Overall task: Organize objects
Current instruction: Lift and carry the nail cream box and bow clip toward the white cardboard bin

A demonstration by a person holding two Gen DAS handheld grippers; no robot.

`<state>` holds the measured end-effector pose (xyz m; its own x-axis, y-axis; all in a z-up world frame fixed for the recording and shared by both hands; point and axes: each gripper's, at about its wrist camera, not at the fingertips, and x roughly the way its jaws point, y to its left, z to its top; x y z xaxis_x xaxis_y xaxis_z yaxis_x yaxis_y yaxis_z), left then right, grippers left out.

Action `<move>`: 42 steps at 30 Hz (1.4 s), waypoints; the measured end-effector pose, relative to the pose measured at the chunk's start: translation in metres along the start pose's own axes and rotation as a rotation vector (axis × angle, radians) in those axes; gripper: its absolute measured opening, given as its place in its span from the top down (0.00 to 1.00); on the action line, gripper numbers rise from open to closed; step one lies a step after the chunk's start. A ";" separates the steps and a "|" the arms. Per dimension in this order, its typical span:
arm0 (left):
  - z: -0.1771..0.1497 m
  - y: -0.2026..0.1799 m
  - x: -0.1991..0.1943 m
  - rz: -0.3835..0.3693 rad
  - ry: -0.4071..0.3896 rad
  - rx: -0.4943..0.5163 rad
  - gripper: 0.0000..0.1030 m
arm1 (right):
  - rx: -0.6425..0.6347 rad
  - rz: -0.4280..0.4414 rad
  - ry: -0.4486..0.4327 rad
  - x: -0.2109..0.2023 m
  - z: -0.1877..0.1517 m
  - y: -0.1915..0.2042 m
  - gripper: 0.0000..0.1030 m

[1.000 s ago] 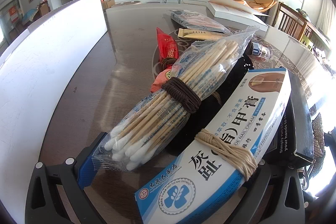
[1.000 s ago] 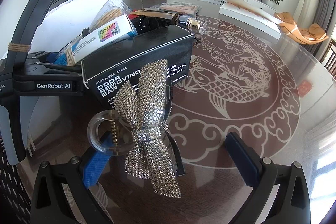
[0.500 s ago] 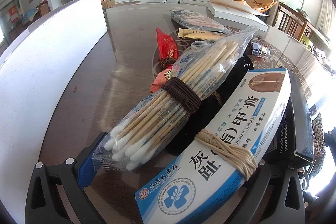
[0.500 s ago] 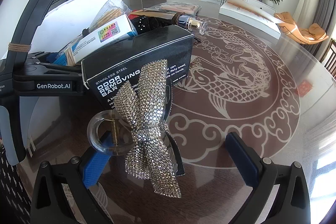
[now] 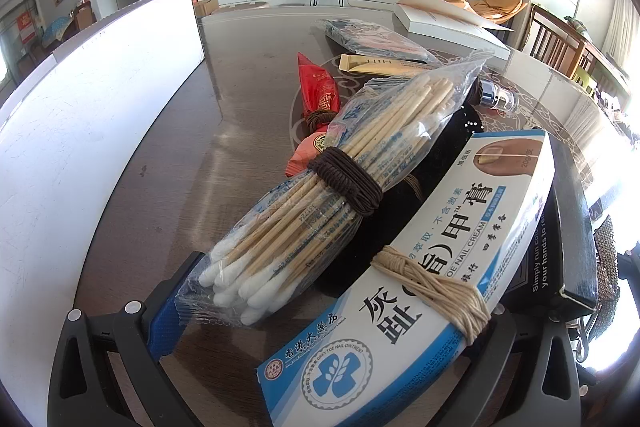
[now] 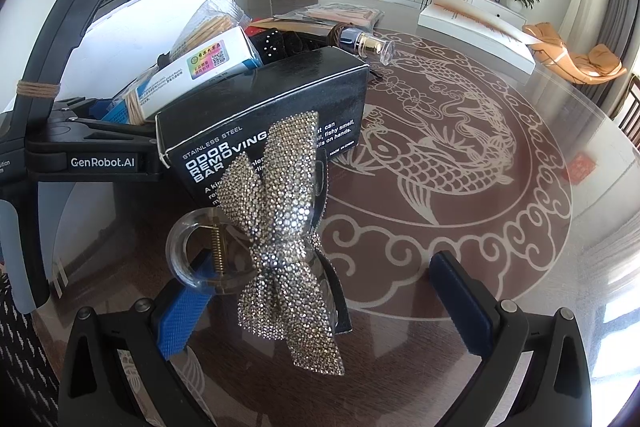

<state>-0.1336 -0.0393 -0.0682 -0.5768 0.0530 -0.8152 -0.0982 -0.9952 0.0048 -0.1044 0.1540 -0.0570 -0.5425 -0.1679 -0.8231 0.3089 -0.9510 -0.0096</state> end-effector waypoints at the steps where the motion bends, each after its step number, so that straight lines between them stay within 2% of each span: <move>1: 0.000 0.000 0.000 0.000 0.000 0.000 0.00 | 0.000 0.000 0.000 0.000 0.000 0.000 0.00; 12: 0.001 -0.001 0.001 0.000 0.000 0.000 0.00 | -0.007 0.008 0.004 0.000 0.000 0.000 0.00; 16: 0.001 -0.001 0.002 0.000 0.000 0.000 0.00 | -0.023 0.016 0.052 0.002 0.003 -0.001 0.00; 19: 0.002 -0.001 0.002 0.000 0.000 0.000 0.00 | 0.024 0.035 0.098 0.003 0.009 -0.001 0.00; 23: 0.000 -0.001 0.001 -0.010 0.023 0.018 0.00 | 0.088 0.092 0.054 -0.002 0.013 0.000 0.01; 24: -0.001 -0.001 -0.003 -0.022 0.055 0.043 0.00 | 0.093 0.083 0.030 -0.003 0.014 0.000 0.05; 26: -0.008 0.005 -0.011 -0.035 0.116 0.069 0.00 | 0.101 0.104 0.021 -0.003 0.015 -0.002 0.43; 27: -0.016 0.011 -0.018 -0.023 0.131 0.066 0.00 | 0.095 0.084 0.017 -0.005 0.016 -0.003 0.46; 30: -0.036 0.027 -0.042 0.007 0.099 0.077 0.00 | 0.095 0.096 0.021 -0.013 0.010 -0.012 0.49; 33: -0.032 0.027 -0.067 0.001 0.025 0.104 0.00 | 0.108 0.096 0.023 -0.023 -0.006 -0.023 0.49; 36: -0.018 0.008 -0.073 0.007 -0.033 0.160 0.01 | 0.159 0.118 0.030 -0.034 -0.020 -0.034 0.49; 38: -0.005 -0.016 -0.064 0.011 -0.054 0.221 0.23 | 0.188 0.135 0.036 -0.039 -0.026 -0.039 0.49; 39: -0.003 -0.029 -0.059 0.032 -0.053 0.266 0.28 | 0.197 0.140 0.036 -0.042 -0.029 -0.040 0.49; 40: -0.005 -0.040 -0.053 0.064 -0.046 0.317 0.43 | 0.201 0.141 0.036 -0.044 -0.031 -0.041 0.49; 41: -0.006 -0.053 -0.046 0.118 -0.036 0.382 0.52 | 0.203 0.140 0.036 -0.047 -0.034 -0.041 0.49; 42: -0.011 -0.063 -0.046 0.173 -0.063 0.446 0.55 | 0.204 0.140 0.037 -0.049 -0.036 -0.042 0.49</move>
<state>-0.0924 0.0205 -0.0372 -0.6621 -0.0912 -0.7438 -0.3271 -0.8579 0.3964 -0.0630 0.2113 -0.0364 -0.4753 -0.2960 -0.8285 0.2132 -0.9524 0.2180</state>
